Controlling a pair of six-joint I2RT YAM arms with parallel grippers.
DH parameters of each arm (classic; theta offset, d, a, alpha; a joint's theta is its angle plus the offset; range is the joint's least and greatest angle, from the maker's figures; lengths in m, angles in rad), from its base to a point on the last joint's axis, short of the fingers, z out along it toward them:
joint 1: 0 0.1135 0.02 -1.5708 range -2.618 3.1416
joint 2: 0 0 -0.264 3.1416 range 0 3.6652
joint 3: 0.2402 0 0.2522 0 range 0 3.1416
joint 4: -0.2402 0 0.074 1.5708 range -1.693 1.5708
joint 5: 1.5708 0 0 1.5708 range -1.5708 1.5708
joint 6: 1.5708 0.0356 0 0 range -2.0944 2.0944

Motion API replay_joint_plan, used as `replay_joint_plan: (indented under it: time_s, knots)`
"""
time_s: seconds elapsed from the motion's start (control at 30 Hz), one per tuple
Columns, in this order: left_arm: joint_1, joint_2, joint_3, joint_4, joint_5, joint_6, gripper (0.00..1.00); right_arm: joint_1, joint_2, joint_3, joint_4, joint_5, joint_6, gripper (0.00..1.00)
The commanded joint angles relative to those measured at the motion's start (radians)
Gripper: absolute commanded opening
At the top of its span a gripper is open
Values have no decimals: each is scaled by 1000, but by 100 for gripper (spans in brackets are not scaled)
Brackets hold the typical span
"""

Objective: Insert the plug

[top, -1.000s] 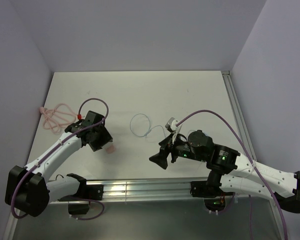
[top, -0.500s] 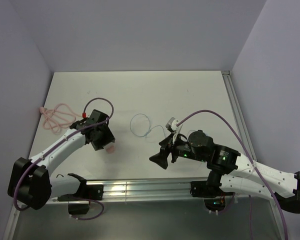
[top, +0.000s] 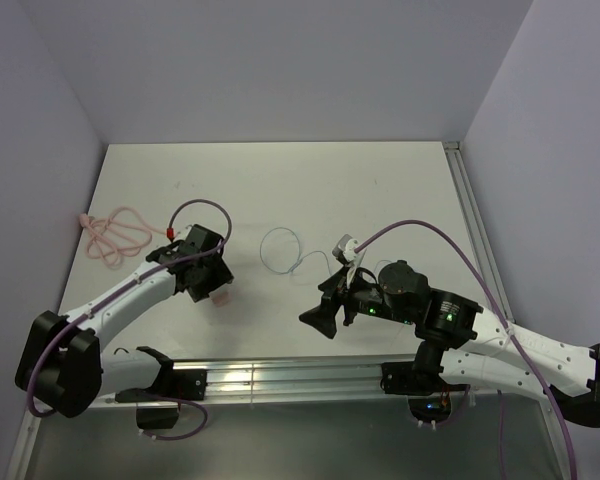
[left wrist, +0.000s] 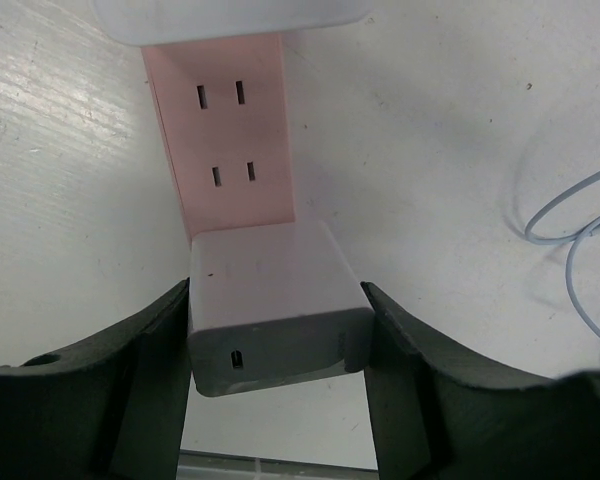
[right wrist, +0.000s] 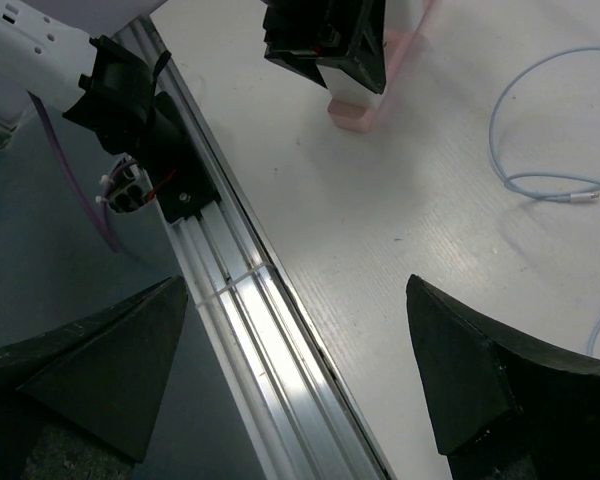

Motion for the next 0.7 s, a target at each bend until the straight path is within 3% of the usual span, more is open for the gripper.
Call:
replay_joint_plan:
  time_s: [0.0,0.43,0.47,0.57,0.6,0.67]
  knots:
    - [-26,155,-142,-31,116,-15,0,-3,-16,0,36,-1,3,97]
    - [-20,156,-97,-105,67,-31,1,-4,1,28,12,5,8,97]
    - [-22,143,-90,-115,64,-34,7,-4,-1,22,14,6,16,97]
    - [-20,63,-74,-141,48,-57,39,-4,7,18,20,6,28,97]
    - [-20,42,-64,-167,44,-72,57,-4,13,20,19,8,31,97]
    - [-20,-21,-55,-184,35,-75,69,-3,21,29,16,15,40,97]
